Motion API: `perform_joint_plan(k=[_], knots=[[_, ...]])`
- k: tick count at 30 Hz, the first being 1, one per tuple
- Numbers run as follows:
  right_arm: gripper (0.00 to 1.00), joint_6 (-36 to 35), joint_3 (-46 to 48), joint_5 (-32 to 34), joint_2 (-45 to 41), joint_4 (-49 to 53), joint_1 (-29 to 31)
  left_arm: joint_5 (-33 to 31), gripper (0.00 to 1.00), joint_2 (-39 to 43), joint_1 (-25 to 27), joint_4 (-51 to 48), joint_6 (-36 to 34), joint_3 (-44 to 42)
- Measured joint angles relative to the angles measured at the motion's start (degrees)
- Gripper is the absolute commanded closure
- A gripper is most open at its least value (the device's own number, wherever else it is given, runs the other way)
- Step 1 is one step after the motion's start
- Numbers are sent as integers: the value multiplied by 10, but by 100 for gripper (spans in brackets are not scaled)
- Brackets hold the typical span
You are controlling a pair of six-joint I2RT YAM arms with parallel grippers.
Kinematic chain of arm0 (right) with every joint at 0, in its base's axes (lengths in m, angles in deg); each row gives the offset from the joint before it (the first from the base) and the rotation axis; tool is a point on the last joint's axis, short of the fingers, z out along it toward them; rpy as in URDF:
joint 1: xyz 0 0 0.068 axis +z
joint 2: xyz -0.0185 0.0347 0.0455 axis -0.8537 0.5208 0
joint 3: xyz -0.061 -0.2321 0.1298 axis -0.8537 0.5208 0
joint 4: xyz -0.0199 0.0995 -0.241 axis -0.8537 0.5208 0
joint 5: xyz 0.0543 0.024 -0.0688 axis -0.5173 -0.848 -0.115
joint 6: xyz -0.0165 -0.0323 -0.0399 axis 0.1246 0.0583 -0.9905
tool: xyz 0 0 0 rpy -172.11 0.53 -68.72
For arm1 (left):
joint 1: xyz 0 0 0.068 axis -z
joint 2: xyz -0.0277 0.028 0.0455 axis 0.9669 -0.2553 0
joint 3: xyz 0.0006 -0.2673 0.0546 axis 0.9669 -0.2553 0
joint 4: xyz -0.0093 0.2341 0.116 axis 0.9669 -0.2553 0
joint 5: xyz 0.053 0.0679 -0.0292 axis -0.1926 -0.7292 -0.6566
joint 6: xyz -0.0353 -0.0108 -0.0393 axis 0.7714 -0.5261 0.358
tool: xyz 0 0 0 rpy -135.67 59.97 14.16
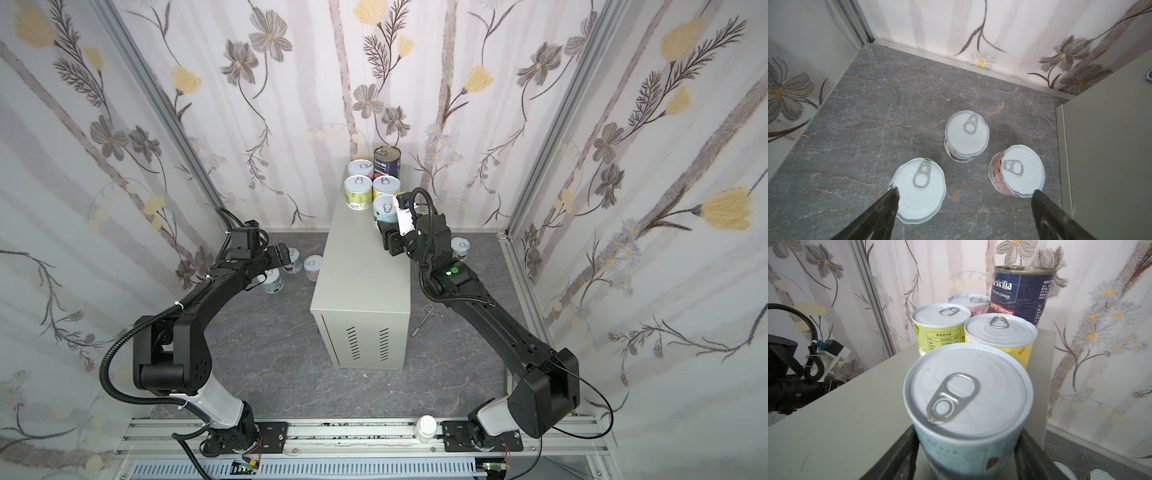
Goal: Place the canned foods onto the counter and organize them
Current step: 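Lower the light-blue can onto the cabinet top beside the green and yellow cans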
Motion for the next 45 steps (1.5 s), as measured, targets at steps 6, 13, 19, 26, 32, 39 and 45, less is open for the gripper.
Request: perform_joint_plan(k=[6,13,19,26,32,39,45], knots=[[32,0,-4,0,4,0,0,3,0,-3,0,0,2,2],[31,0,-5,2,4,2,0,7,0,-3,0,2,2,2],[31,0,-5,7,5,1,0,12,0,-3,0,2,4,2],[31,0,-6,7,5,3,0,14,0,-2,0,2,4,2],[30,0,-7,7,7,3,0,18,0,-2,0,3,3,2],[29,4,-18,7,17,8,0,17,0,-1,0,3,3,2],[28,5,-19,7,17,8,0,17,0,-1,0,3,3,2]])
